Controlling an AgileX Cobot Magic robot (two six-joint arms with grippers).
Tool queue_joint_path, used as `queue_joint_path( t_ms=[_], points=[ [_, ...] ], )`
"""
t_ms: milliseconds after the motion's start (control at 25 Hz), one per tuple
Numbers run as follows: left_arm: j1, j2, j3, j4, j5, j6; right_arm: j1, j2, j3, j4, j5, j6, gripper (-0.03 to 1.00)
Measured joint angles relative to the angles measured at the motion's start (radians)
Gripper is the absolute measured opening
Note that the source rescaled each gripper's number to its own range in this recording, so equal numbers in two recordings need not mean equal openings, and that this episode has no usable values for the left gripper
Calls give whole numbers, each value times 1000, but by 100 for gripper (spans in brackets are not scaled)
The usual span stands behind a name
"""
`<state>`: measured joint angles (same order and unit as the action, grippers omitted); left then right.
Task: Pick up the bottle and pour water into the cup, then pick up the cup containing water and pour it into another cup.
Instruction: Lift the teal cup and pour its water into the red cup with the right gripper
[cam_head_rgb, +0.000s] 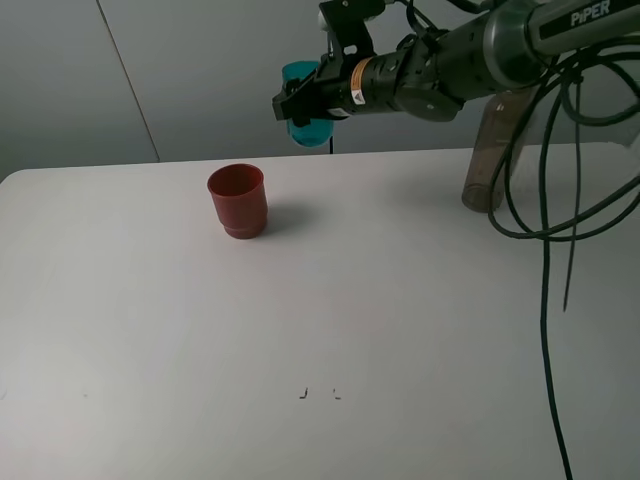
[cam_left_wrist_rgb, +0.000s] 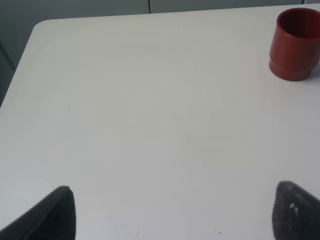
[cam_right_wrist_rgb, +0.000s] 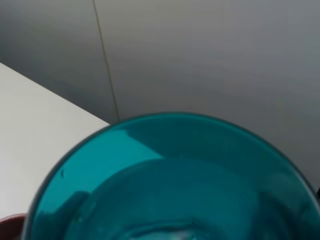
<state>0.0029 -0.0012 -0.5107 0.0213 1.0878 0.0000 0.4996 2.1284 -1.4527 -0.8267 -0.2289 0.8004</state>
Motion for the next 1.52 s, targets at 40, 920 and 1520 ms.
queue_joint_path(
  t_ms=[40,920,1520],
  points=[
    [0,0,0,0,0,0,4,13,-17,0,5,2,5],
    [0,0,0,0,0,0,104,190,-261,-30,98,-168,5],
    [0,0,0,0,0,0,106,190,-263,-30,121,-370,5]
  ],
)
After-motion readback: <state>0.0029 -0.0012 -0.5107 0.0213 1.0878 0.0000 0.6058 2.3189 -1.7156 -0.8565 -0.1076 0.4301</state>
